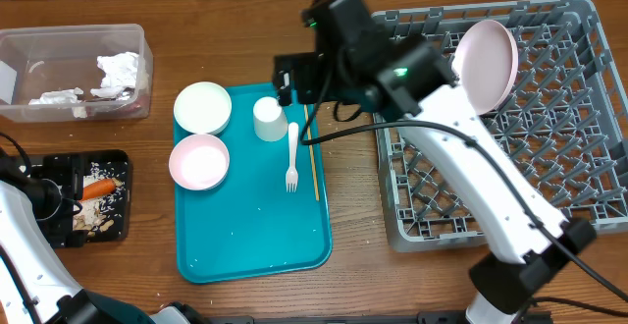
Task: Sort waste into correct bins and load items into the dishwasher rack
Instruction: 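Move the right gripper left over the white cup on the teal tray, then lower the right gripper and grasp the white cup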
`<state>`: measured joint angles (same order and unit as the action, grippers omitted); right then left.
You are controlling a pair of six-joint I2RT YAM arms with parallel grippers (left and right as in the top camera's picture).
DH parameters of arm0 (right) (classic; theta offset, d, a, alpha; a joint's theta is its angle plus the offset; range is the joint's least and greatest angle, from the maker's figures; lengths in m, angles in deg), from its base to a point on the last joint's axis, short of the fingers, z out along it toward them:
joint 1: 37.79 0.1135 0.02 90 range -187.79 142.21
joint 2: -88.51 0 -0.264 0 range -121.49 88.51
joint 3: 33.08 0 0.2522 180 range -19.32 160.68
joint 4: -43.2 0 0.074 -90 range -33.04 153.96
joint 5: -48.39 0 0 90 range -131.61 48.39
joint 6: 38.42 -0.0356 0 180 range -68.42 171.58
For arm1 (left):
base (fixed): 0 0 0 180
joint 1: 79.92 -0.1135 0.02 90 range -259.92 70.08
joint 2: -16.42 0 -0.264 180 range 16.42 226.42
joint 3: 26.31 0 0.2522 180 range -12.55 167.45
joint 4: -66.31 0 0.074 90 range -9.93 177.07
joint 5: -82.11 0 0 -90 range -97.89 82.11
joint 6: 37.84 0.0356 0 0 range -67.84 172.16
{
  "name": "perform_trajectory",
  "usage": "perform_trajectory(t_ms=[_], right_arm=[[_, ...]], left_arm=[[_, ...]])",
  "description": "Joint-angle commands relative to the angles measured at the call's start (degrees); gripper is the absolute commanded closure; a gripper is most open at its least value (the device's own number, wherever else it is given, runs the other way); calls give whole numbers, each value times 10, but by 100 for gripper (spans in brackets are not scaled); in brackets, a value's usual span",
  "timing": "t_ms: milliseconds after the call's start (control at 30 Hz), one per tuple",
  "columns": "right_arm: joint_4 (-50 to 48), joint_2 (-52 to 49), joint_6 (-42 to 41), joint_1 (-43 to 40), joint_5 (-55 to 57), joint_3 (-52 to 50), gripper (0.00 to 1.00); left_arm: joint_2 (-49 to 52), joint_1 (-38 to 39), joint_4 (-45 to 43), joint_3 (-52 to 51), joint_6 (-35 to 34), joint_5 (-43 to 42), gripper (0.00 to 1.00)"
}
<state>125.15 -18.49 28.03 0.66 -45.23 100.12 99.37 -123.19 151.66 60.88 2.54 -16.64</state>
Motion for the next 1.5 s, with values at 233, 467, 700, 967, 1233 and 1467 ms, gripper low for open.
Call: perform_trajectory(t_ms=[233, 467, 700, 967, 1233, 1467], right_arm=[[-52, -102, -4, 42, 12, -6, 0], [-112, -175, 40, 56, 37, -6, 0], [-145, -234, 41, 55, 75, -6, 0], [-156, -265, 40, 53, 103, -7, 0], [-176, -280, 38, 53, 111, -28, 4], [-177, -283, 38, 53, 111, -30, 26]], left_arm=[[2, -2, 1, -3, -10, 6, 0], [2, -2, 1, -3, -10, 6, 0], [2, -2, 1, -3, -10, 6, 0], [2, -2, 1, -3, -10, 6, 0], [2, -2, 1, -3, -10, 6, 0], [2, -2, 1, -3, -10, 6, 0]])
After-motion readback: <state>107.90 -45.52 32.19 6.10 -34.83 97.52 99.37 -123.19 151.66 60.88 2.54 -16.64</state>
